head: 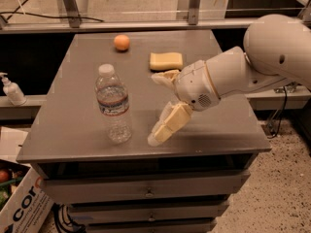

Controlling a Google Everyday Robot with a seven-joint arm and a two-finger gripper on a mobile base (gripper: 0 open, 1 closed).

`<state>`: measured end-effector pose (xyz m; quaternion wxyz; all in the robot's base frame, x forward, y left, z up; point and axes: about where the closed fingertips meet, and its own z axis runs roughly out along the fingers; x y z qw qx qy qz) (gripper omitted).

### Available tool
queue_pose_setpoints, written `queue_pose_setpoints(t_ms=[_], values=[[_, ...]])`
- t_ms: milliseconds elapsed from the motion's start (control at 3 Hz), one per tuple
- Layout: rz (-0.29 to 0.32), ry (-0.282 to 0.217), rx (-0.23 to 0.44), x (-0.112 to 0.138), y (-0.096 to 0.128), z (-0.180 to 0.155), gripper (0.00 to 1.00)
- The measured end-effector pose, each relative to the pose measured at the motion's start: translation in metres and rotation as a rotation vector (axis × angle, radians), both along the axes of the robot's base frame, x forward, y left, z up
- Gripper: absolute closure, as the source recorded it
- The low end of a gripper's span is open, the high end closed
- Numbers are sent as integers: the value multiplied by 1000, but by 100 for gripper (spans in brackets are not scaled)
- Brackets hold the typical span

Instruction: Knock water bottle over

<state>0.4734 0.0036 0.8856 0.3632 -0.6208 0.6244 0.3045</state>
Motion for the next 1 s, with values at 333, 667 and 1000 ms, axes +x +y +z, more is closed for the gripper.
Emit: queue_pose_setpoints(t_ms=[333, 667, 1000], values=[[15, -9, 82, 7, 29, -3, 0], [20, -2, 147, 7, 53, -2, 0], [14, 15, 200, 2, 68, -2, 0]])
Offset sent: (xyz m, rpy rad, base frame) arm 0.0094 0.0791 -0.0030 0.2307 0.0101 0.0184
